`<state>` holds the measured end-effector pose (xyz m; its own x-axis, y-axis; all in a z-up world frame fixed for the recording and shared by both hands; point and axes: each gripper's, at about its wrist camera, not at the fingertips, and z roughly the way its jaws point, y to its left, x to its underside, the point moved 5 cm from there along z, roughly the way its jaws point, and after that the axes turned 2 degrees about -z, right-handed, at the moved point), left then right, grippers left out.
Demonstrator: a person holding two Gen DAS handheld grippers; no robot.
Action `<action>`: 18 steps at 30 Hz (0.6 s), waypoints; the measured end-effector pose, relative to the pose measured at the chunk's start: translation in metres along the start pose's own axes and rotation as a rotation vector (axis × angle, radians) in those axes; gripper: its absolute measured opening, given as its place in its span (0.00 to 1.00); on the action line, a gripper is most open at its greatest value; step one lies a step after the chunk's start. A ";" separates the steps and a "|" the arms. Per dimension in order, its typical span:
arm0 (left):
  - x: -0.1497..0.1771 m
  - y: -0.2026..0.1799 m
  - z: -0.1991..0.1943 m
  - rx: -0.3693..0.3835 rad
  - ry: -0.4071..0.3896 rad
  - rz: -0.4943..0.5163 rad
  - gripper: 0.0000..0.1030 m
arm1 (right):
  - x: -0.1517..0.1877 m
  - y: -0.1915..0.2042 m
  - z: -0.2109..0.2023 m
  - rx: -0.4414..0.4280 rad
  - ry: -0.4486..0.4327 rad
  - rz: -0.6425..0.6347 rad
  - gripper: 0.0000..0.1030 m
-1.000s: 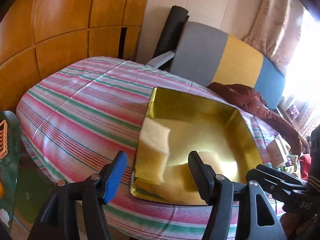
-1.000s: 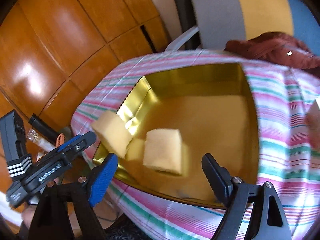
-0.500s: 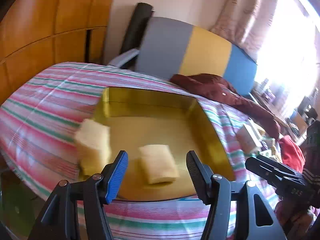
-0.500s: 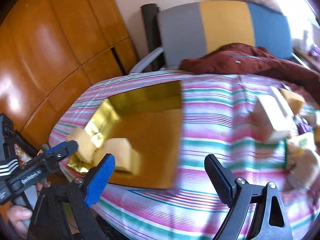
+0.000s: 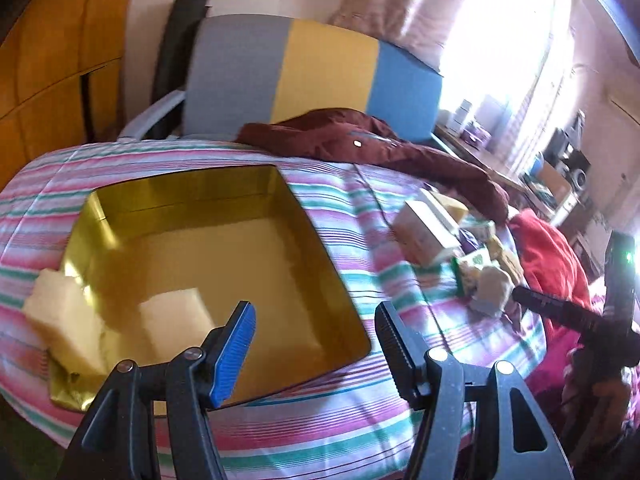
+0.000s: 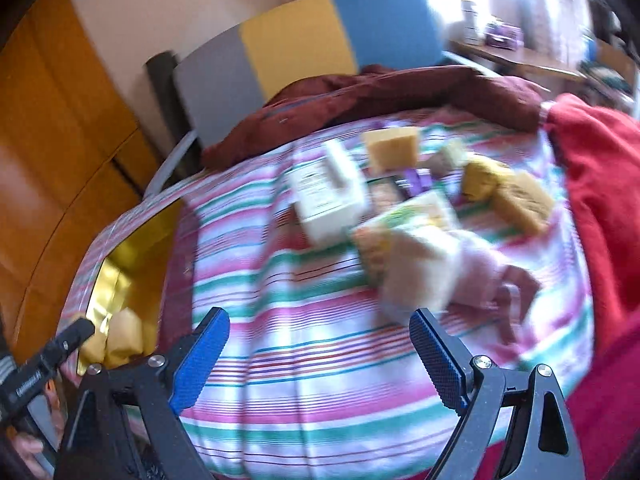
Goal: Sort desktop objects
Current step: 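Move the left gripper back to the items and reach for the printed box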
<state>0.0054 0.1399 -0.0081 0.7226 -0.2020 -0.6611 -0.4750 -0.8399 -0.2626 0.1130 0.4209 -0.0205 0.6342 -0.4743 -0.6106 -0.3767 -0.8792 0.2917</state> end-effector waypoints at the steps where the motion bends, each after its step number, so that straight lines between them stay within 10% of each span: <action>1: 0.000 -0.007 0.003 0.011 0.009 0.012 0.61 | -0.002 -0.006 -0.003 0.002 -0.005 0.016 0.89; 18: -0.014 -0.065 0.036 0.055 0.058 0.109 0.61 | -0.068 -0.035 -0.003 -0.067 -0.048 0.075 0.89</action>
<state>0.0085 0.2155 -0.0070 0.6922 -0.3205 -0.6467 -0.5778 -0.7830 -0.2303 0.0851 0.4840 0.0128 0.5723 -0.5372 -0.6196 -0.3749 -0.8434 0.3849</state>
